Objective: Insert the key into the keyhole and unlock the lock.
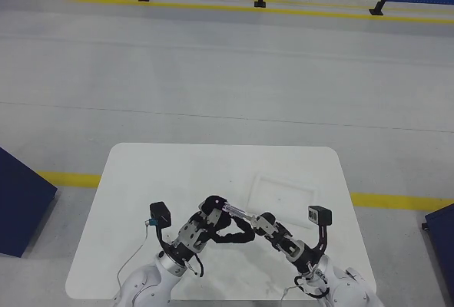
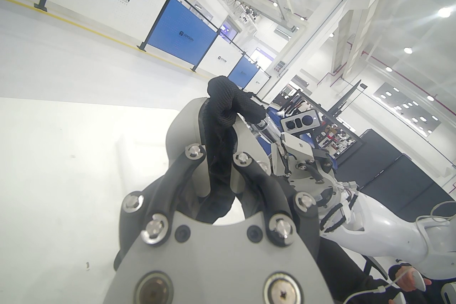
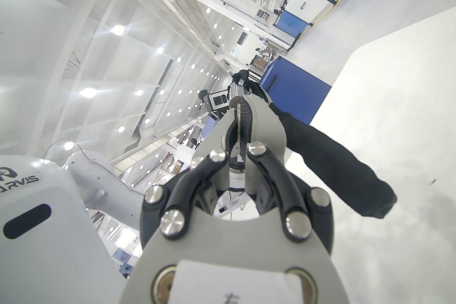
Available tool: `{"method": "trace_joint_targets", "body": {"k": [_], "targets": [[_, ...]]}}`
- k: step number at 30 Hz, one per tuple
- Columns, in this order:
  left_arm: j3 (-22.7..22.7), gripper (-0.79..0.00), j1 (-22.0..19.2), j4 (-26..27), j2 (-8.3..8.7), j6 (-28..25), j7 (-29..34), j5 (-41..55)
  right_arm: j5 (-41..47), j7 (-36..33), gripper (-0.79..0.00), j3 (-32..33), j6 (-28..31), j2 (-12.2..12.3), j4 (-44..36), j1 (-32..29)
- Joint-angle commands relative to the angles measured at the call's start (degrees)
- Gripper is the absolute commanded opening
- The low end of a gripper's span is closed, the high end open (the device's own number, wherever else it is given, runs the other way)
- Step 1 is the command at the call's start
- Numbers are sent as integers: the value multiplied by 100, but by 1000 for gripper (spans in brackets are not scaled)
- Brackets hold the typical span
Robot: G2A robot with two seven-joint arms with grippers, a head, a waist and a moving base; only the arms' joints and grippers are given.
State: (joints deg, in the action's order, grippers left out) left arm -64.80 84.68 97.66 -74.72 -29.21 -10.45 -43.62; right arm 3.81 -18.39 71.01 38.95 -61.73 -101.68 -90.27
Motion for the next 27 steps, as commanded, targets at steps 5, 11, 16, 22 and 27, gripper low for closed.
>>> {"method": "trace_joint_targets", "body": {"k": [5,11,16,22,27], "targets": [[0,-785,0,0,0,0,0,0,-75,-20,-785,-84,-67,-29,-65,79],[0,-785,0,0,0,0,0,0,46,-61,-785,-135,-251,-50,-92,85],[0,-785,0,0,0,0,0,0,419,-275,-785,-100,-541,-44,-130,57],[0,-785,0,0,0,0,0,0,1241,-753,-785,-46,-1061,-28,-177,36],[0,-785,0,0,0,0,0,0,2038,-1275,-785,43,-1544,-10,-201,56]]}}
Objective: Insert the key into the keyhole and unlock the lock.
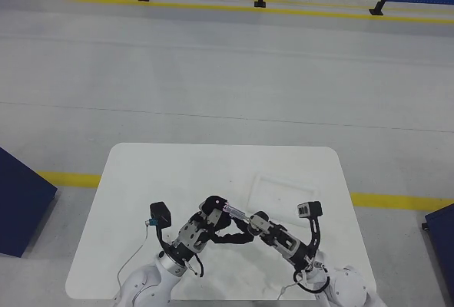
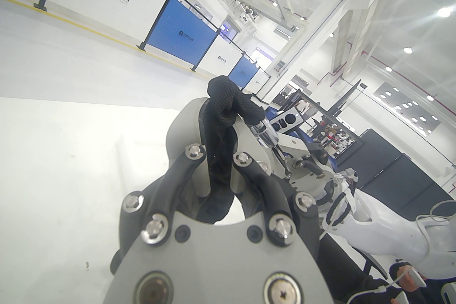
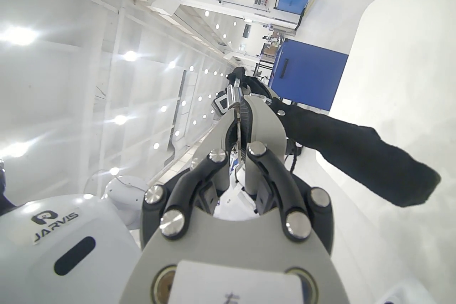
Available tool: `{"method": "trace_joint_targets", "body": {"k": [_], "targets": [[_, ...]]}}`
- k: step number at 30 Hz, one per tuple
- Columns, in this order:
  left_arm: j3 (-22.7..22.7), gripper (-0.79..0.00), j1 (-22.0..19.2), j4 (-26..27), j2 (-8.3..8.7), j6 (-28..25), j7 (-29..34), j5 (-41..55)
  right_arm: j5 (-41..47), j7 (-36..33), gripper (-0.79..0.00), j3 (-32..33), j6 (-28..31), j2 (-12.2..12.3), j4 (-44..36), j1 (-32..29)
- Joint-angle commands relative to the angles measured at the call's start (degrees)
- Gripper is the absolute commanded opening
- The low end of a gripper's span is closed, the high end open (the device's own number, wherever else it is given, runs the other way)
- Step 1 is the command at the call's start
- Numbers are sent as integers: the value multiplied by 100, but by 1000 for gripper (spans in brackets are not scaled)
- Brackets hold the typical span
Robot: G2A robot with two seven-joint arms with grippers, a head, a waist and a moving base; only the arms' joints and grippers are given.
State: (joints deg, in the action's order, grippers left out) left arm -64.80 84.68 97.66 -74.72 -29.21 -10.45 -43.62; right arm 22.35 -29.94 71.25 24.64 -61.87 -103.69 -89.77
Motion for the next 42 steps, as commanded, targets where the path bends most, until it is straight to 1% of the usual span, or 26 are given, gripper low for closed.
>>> {"method": "trace_joint_targets", "body": {"k": [1,9,15,26,42], "targets": [[0,-785,0,0,0,0,0,0,338,-223,-785,39,-222,8,2,10],[0,-785,0,0,0,0,0,0,1277,-835,-785,155,-942,20,56,47],[0,-785,0,0,0,0,0,0,2043,-1315,-785,190,-1728,23,151,146],[0,-785,0,0,0,0,0,0,2053,-1297,-785,183,-1753,22,156,140],[0,-785,0,0,0,0,0,0,3952,-1247,-785,349,-3930,-7,283,314]]}}
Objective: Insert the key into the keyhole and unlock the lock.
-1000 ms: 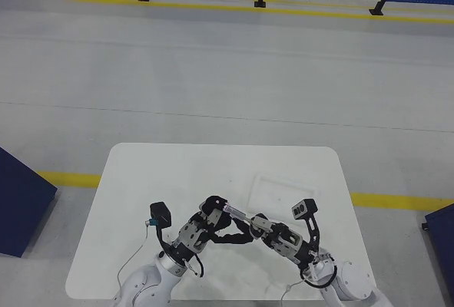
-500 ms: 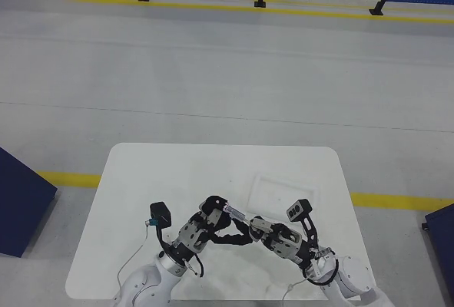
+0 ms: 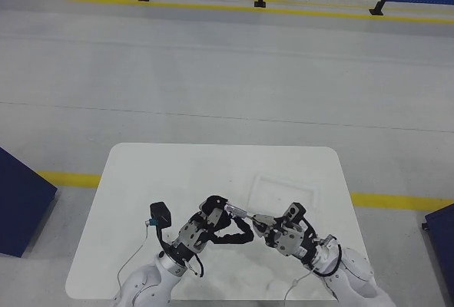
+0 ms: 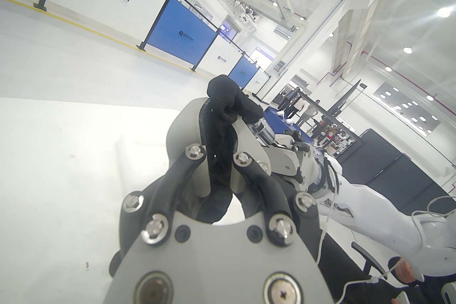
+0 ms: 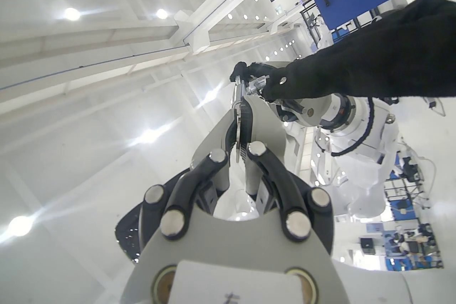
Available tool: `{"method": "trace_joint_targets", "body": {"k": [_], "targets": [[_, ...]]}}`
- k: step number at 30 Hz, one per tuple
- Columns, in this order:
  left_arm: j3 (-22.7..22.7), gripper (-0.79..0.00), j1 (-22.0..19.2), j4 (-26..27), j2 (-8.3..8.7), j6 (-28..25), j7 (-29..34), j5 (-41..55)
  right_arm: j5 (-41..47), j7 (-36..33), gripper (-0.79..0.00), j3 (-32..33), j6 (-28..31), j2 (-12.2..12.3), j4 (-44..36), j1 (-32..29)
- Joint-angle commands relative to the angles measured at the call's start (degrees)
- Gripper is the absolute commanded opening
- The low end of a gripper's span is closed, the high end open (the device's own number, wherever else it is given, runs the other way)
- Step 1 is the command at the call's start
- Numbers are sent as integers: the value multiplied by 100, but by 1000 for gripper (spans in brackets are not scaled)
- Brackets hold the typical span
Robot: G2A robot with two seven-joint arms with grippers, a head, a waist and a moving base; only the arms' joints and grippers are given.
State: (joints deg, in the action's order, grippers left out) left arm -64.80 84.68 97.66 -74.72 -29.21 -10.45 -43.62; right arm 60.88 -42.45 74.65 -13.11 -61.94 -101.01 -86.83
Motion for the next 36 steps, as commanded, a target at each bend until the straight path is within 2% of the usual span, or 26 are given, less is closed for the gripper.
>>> {"method": "trace_joint_targets", "body": {"k": [1,21,25,36], "targets": [[0,-785,0,0,0,0,0,0,185,0,-785,14,-292,0,29,40],[0,-785,0,0,0,0,0,0,2079,402,-785,76,-2558,-24,409,355],[0,-785,0,0,0,0,0,0,2272,492,-785,80,-2734,-29,451,412],[0,-785,0,0,0,0,0,0,2255,504,-785,65,-2713,-34,463,430]]}}
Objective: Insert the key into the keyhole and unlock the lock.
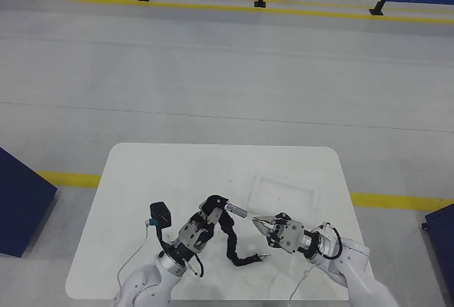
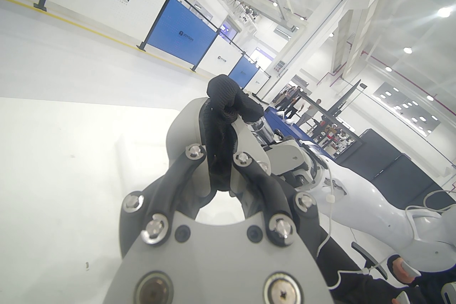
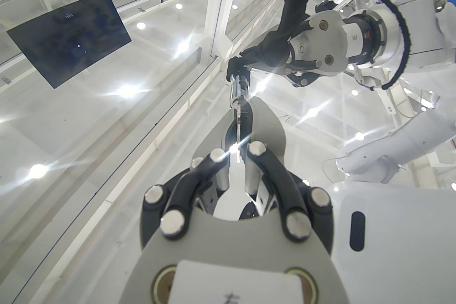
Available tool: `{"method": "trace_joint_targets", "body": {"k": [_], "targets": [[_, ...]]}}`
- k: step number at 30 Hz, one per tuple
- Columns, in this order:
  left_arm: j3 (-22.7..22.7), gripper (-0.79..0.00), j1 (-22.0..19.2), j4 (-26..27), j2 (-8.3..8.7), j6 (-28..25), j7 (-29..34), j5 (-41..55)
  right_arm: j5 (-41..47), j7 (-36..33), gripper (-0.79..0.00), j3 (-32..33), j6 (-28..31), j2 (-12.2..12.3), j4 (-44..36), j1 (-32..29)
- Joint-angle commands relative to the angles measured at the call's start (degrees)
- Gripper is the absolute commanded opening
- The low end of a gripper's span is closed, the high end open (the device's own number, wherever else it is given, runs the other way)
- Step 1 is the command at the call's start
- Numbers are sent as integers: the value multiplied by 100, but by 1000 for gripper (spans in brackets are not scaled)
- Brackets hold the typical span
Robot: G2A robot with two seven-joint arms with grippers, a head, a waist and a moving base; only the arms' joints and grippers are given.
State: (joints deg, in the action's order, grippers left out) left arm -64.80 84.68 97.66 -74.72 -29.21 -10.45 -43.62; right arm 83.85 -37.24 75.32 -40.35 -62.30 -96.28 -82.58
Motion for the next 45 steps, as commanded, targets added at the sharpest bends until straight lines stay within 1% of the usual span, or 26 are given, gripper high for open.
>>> {"method": "trace_joint_targets", "body": {"k": [1,2,3,16,19,21,26,30,35,41,45], "targets": [[0,-785,0,0,0,0,0,0,-95,-42,-526,-4,36,4,-16,1],[0,-785,0,0,0,0,0,0,-127,-69,-372,-8,55,5,-15,-9],[0,-785,0,0,0,0,0,0,-143,-95,0,-9,70,5,-14,-17],[0,-785,0,0,0,0,0,0,-345,-249,0,10,235,14,-50,-65],[0,-785,0,0,0,0,0,0,-533,-250,0,58,451,21,-88,-87],[0,-785,0,0,0,0,0,0,-918,-222,0,131,889,32,-166,-126],[0,-785,0,0,0,0,0,0,-2142,-365,0,279,2290,62,-298,-376],[0,-785,0,0,0,0,0,0,-3325,-378,0,472,3673,90,-375,-611],[0,-785,0,0,0,0,0,0,-4256,-246,0,629,4948,91,-358,-823],[0,-785,0,0,0,0,0,0,-5117,-69,0,689,6077,72,-225,-853],[0,-785,0,0,0,0,0,0,-5117,-69,0,689,6077,72,-225,-853]]}}
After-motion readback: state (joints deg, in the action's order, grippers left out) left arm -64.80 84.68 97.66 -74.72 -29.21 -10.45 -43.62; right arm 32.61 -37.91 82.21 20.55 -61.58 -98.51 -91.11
